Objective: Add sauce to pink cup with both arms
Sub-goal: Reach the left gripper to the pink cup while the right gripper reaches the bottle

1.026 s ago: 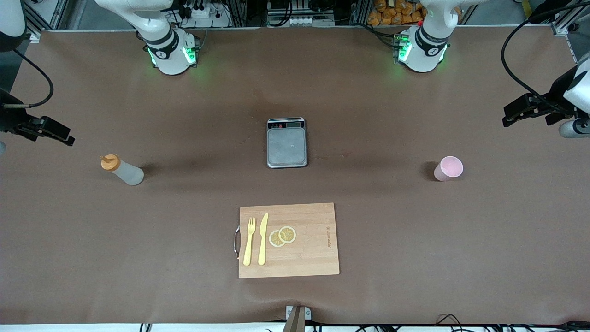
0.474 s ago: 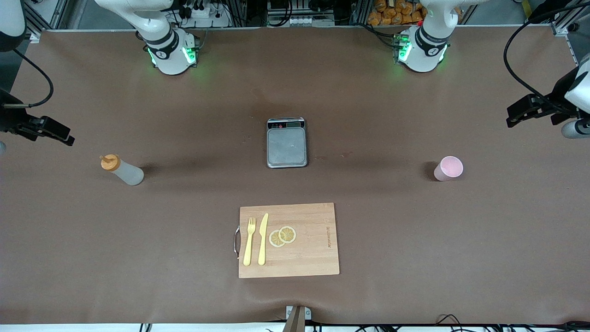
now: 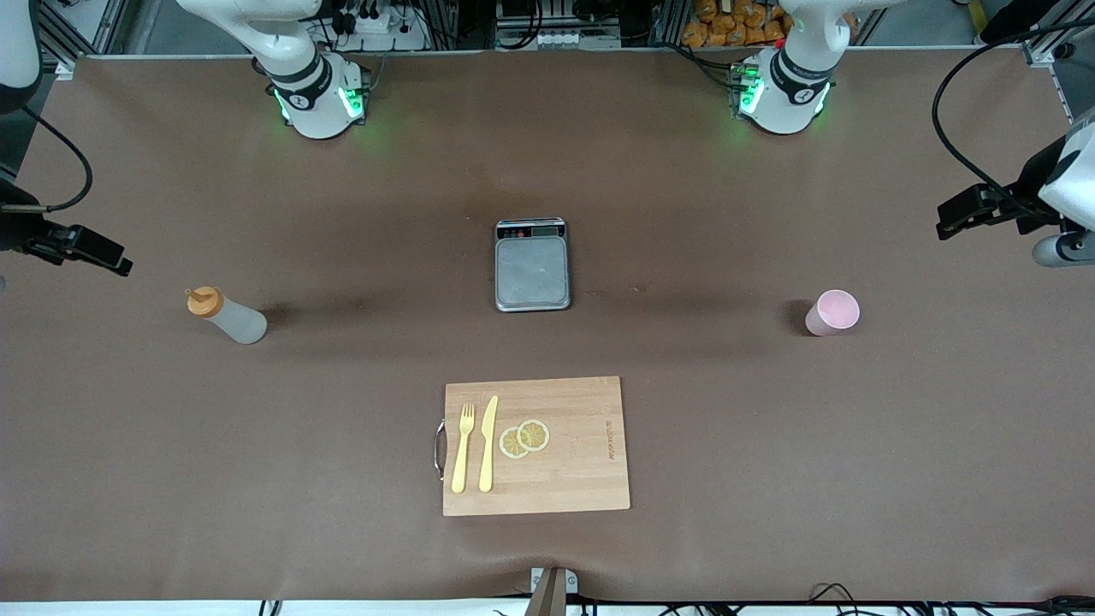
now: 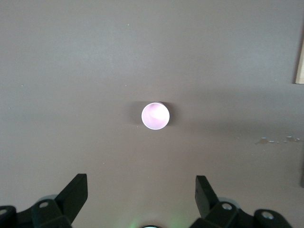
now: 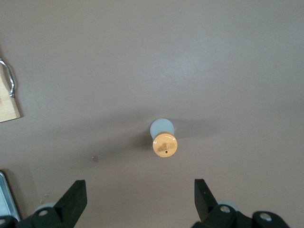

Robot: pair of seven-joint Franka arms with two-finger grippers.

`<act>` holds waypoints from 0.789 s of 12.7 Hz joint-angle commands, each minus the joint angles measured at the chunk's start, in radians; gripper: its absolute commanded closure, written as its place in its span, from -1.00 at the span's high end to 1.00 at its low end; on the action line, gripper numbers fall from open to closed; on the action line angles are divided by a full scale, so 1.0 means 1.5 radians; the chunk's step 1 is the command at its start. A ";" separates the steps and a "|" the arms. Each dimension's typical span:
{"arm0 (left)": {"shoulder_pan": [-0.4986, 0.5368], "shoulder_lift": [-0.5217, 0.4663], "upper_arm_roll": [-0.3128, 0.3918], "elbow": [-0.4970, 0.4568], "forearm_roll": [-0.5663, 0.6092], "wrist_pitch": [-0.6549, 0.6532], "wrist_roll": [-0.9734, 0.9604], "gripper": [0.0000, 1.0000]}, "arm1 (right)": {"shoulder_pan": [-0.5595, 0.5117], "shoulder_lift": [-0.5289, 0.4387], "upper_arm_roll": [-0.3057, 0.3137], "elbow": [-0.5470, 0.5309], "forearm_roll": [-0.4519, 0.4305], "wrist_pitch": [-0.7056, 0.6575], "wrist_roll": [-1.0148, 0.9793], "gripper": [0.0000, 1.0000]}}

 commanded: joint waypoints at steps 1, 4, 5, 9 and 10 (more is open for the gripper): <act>0.021 -0.013 -0.003 -0.061 0.006 0.054 0.007 1.00 | -0.039 0.039 0.007 0.007 -0.005 -0.001 -0.013 1.00; 0.035 -0.015 -0.004 -0.127 0.004 0.119 0.006 1.00 | -0.068 0.074 0.007 0.008 -0.003 0.001 -0.053 1.00; 0.038 -0.015 -0.003 -0.148 0.003 0.142 0.006 1.00 | -0.075 0.086 0.007 0.010 -0.005 0.002 -0.053 1.00; 0.038 -0.015 -0.003 -0.245 0.003 0.249 0.006 1.00 | -0.120 0.148 0.008 0.029 0.007 0.001 -0.053 1.00; 0.038 -0.015 -0.002 -0.270 0.003 0.272 0.006 1.00 | -0.124 0.155 0.008 0.030 0.006 0.000 -0.049 1.00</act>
